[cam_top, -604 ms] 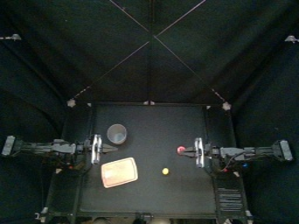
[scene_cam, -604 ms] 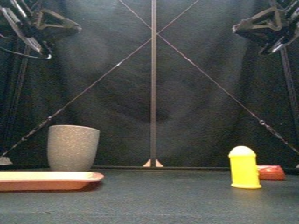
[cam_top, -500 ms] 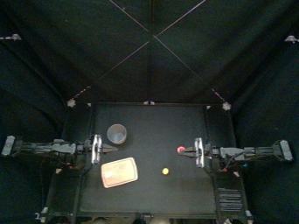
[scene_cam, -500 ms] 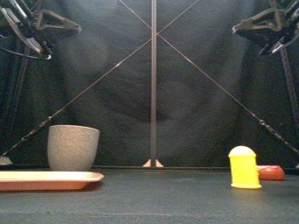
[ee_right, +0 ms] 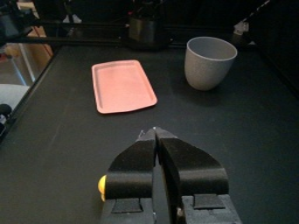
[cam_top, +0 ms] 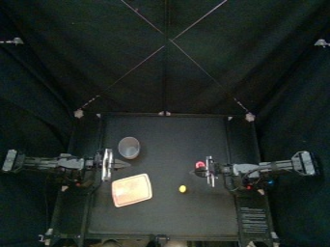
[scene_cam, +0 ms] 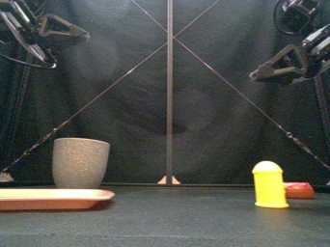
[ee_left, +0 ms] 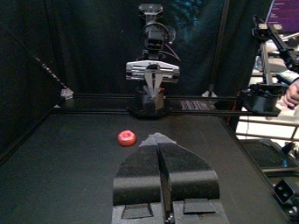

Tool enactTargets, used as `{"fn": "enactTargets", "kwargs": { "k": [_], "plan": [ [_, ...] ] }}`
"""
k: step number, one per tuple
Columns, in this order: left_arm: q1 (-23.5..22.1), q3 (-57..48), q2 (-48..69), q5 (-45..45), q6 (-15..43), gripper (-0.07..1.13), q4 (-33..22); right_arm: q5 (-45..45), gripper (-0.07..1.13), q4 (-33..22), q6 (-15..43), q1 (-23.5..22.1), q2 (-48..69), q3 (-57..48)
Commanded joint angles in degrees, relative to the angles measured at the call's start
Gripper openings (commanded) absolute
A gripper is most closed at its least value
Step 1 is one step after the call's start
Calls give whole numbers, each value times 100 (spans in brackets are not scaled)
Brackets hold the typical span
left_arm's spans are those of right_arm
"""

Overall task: Pick the yellow can then place it in the grey bowl
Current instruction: Pick the yellow can

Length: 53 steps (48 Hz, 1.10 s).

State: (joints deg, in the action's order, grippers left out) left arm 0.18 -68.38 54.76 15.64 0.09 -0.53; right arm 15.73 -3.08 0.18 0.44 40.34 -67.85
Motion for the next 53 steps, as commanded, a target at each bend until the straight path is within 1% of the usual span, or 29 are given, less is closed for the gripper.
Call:
{"fn": "enactTargets", "kwargs": {
  "k": [1,5,13,17,18,20,29,37,45,53],
  "plan": [
    [18,53,-26,53,9,-3,0,53,21,26,9,105,-9,88],
    [44,35,-26,62,9,-3,0,123,38,62,18,123,35,105],
    [114,35,-26,79,9,-3,9,510,80,387,9,123,26,70],
    [141,35,-26,79,9,-3,9,589,97,492,9,88,-44,70],
    [141,35,-26,79,9,-3,9,589,100,510,9,88,-70,70],
    [141,44,-26,88,9,-3,9,589,102,536,9,88,-141,79],
    [141,44,-26,105,9,-3,9,527,101,571,35,193,-598,97],
    [141,53,-26,123,9,-3,9,316,101,703,211,466,-1169,220],
    [141,62,-26,141,9,-3,18,185,101,923,404,879,-1723,413],
    [141,35,-18,185,9,-3,18,141,101,949,483,958,-2285,615]
  ]
}}
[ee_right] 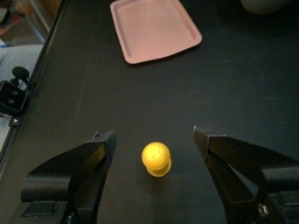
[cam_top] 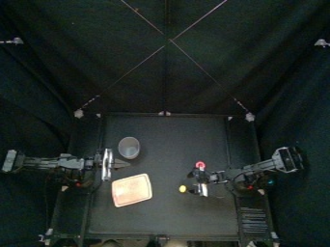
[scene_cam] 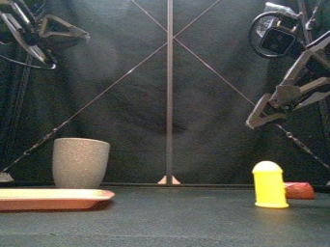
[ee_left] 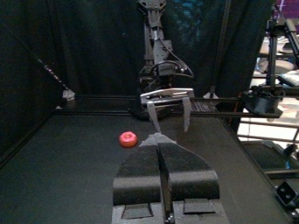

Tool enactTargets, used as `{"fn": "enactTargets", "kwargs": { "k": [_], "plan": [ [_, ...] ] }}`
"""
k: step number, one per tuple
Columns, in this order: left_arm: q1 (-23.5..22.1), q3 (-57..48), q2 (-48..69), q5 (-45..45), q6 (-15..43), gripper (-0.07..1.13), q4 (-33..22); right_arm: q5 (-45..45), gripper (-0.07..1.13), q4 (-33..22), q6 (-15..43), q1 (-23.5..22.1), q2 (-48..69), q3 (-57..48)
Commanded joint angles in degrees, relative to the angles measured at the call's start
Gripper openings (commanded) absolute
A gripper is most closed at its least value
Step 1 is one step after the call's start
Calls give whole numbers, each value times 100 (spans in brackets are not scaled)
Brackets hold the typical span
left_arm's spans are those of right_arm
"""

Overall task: Pick the yellow can then place it in the grey bowl
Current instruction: Pick the yellow can

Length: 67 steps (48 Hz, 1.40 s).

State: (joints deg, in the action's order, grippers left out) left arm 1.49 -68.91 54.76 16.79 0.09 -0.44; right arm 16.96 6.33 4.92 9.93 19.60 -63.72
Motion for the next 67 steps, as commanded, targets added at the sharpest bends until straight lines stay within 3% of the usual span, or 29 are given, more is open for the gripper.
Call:
{"fn": "enactTargets", "kwargs": {
  "k": [1,23,42,67],
  "plan": [
    [9,88,-18,79,9,-3,9,18,101,9,9,18,-272,229],
    [9,70,-26,88,9,-3,18,-141,101,70,18,193,-1942,835],
    [9,53,-26,88,9,-3,0,-519,99,167,9,202,-1951,879],
    [9,26,-26,88,0,-3,-9,-527,63,62,-44,149,-1942,1055]
  ]
}}
